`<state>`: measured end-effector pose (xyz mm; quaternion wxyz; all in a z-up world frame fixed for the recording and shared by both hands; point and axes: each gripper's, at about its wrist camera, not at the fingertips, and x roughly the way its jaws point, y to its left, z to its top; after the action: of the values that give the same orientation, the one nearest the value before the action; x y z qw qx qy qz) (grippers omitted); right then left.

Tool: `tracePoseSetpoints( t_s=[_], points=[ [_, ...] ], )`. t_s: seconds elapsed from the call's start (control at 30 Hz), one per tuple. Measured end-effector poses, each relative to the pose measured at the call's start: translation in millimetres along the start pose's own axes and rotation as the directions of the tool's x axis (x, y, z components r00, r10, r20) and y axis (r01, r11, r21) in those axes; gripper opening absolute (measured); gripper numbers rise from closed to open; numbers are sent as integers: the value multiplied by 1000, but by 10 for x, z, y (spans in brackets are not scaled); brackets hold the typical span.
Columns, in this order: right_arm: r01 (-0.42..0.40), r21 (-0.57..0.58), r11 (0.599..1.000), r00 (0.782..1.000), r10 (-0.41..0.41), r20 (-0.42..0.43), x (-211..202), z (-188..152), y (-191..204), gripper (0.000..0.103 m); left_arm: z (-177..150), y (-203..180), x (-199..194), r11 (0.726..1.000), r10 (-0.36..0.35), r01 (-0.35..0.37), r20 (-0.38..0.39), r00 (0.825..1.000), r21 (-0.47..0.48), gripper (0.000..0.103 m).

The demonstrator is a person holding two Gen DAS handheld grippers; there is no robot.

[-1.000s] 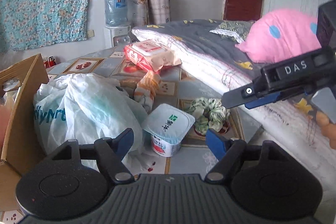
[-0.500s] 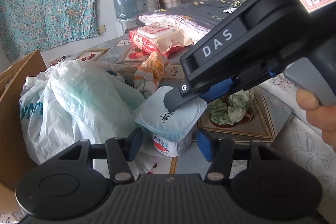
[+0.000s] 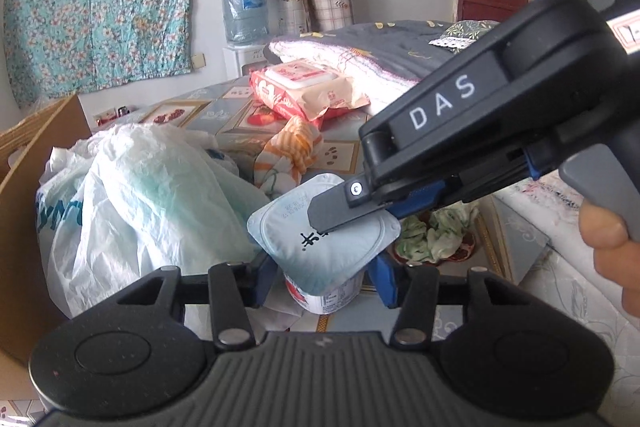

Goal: Organize soft objects
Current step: 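Move the right gripper to the white yogurt cup and grasp its rim, then carry the yogurt cup with the right gripper down into the box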

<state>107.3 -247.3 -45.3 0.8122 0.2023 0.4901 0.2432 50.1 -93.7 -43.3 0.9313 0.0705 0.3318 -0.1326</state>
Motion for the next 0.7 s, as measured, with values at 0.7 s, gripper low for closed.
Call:
tracePoseSetpoints(
  t_s=[0.7],
  points=[
    [-218,-336,916,975,215,-49,99,694,2150,25,638,1303,-1254,949,297,-279,124,947,-144,52]
  ],
)
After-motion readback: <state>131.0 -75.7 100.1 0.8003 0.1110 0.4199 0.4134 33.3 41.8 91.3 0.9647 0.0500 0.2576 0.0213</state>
